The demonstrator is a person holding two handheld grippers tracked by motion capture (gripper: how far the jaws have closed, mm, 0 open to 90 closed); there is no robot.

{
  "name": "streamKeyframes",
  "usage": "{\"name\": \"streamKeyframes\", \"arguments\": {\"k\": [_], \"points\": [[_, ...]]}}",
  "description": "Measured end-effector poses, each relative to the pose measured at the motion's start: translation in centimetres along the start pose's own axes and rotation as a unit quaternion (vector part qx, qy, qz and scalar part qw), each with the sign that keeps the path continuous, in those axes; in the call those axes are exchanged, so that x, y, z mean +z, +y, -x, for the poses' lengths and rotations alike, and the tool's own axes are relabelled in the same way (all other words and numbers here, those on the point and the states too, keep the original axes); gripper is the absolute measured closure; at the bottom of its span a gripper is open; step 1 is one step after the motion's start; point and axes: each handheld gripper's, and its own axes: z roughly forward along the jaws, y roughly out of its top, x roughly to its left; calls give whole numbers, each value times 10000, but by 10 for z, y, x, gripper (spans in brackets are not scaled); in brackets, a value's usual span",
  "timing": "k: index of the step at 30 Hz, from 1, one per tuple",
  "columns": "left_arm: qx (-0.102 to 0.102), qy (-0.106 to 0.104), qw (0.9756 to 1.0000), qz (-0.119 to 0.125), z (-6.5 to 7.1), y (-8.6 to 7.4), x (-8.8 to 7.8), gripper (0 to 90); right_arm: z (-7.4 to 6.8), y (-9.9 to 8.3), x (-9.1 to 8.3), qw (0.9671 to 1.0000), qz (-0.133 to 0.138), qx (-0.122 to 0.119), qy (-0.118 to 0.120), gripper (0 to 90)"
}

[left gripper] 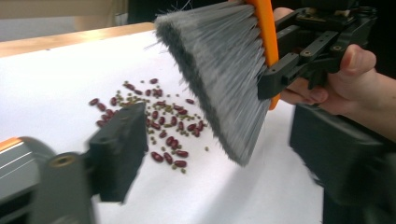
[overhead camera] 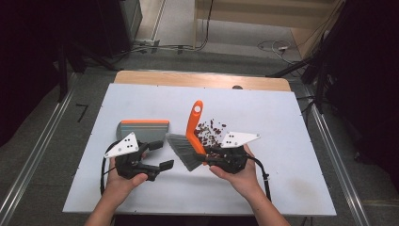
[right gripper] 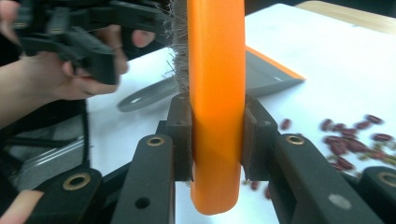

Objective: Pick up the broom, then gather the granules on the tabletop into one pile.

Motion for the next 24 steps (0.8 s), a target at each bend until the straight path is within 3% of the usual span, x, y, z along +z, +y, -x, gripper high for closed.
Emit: {"name": "streamKeyframes", "arguments": {"k": [4, 17, 24], "points": [[3, 109, 9999, 55, -1, -1, -4, 38, 8, -1, -6, 9995, 54, 118, -284, 680], [81, 398, 9991, 91, -2, -3, -15, 0, 23, 2, -15, 9947, -173, 283, -975, 680], [115, 442, 9988, 194, -4, -1, -23, 0, 40, 4, -30, 9864, -243, 477, -1551, 680]]}}
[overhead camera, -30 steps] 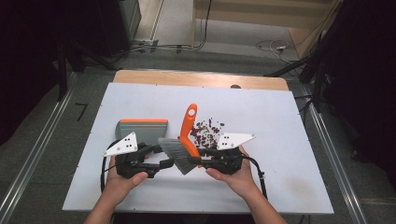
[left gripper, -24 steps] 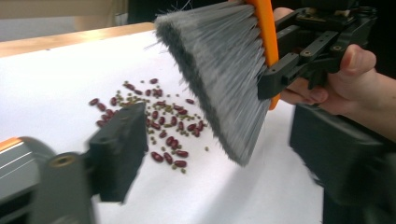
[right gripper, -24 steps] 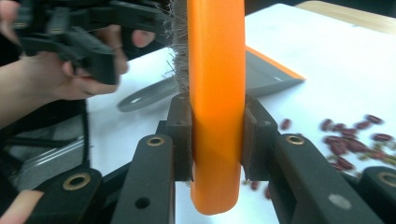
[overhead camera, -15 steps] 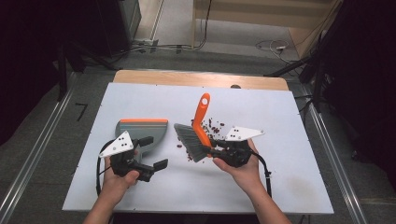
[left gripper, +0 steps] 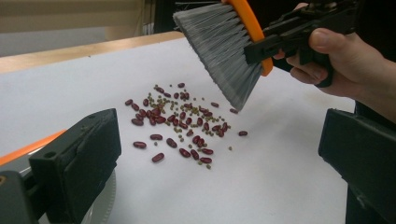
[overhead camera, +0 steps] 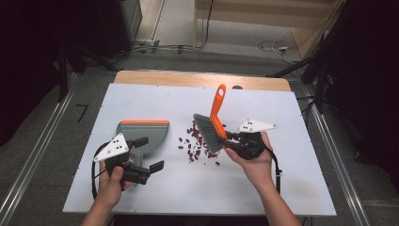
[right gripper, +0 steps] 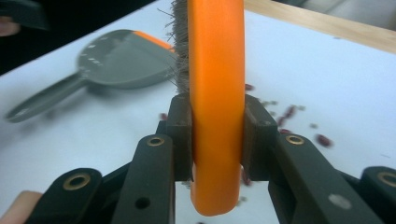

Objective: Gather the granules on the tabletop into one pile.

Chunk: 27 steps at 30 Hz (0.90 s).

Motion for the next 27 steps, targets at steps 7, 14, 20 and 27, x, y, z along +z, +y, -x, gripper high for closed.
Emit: {"name": "streamKeyframes", "arguments": {"k": [7, 14, 20, 27], "points": [[68, 244, 9996, -86, -3, -2, -4, 0, 23, 11, -1, 9991, -229, -128, -328, 680], [96, 469, 9987, -178, -6, -3, -7, 0, 46, 25, 14, 9944, -622, -545, -655, 680], [75, 468, 9987, -200, -9, -4, -9, 0, 64, 33, 33, 9869, -964, -749, -1053, 680], [17, 476, 9988, -129, -12, -4, -12, 0, 80, 37, 50, 9759, -1396, -781, -1482, 680]]}}
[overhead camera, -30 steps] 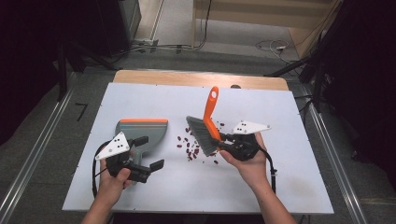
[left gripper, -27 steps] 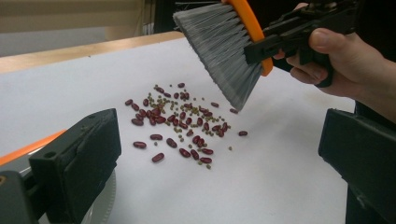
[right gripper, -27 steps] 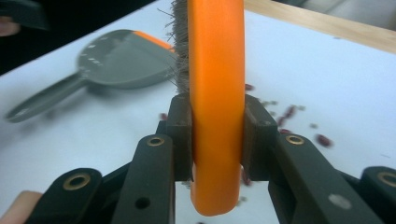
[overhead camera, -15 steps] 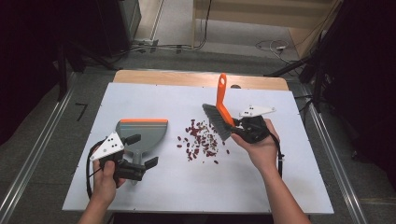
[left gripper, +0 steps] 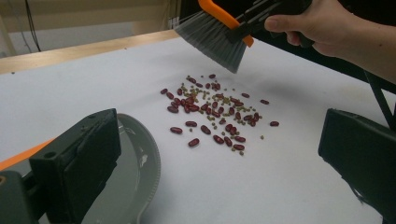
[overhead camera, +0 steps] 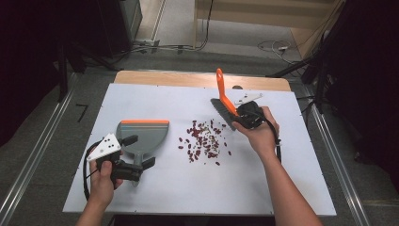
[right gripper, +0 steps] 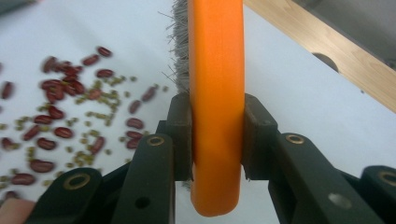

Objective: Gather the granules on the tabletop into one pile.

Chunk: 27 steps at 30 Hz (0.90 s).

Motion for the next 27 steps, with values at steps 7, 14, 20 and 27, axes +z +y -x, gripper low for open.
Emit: {"name": "streamKeyframes", "arguments": {"k": [7, 14, 20, 27], "points": [[-27, -16, 10000, -4, 0, -1, 1, 0, 3, 5, 15, 9983, -249, -109, -506, 679], [-35, 10, 10000, -44, 1, -1, 2, 0, -3, 13, 28, 9931, -551, -394, -955, 679], [-40, 24, 10000, -58, 2, -2, 3, 0, -24, 22, 41, 9911, -678, -795, -821, 680], [-27, -7, 10000, -59, 3, -1, 3, 0, -41, 27, 47, 9891, -785, -1038, -683, 687]]}}
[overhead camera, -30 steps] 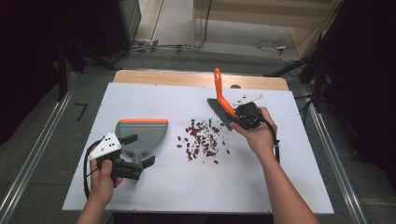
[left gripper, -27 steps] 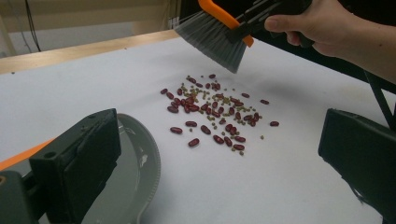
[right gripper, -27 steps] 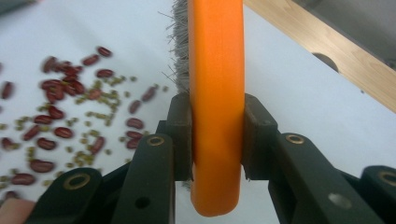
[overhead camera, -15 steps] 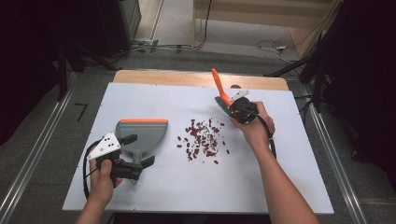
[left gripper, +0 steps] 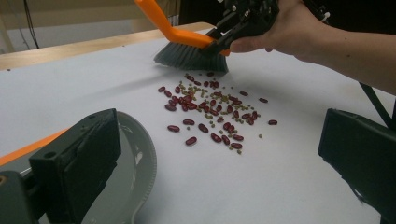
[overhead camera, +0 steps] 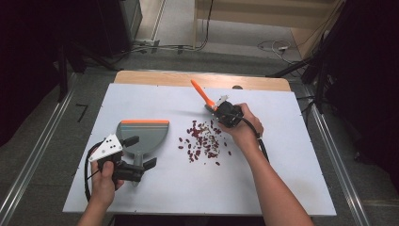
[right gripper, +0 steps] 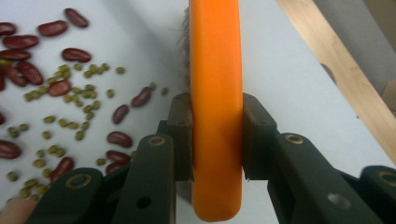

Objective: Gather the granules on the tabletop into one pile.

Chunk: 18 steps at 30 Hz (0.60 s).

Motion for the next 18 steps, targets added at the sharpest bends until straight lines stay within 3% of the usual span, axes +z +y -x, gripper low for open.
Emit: {"name": "streamKeyframes", "arguments": {"k": [4, 10, 18], "points": [[-13, -29, 10000, 24, 0, 0, 0, 0, -6, -2, -1, 9995, -34, -211, 244, 688], [-3, -55, 10000, 26, 1, 1, 1, 0, -19, -8, 0, 9981, -35, -557, 268, 679], [-9, -71, 10000, 19, 1, 0, 2, 0, -28, -17, -8, 9961, 67, -713, 514, 677]]}}
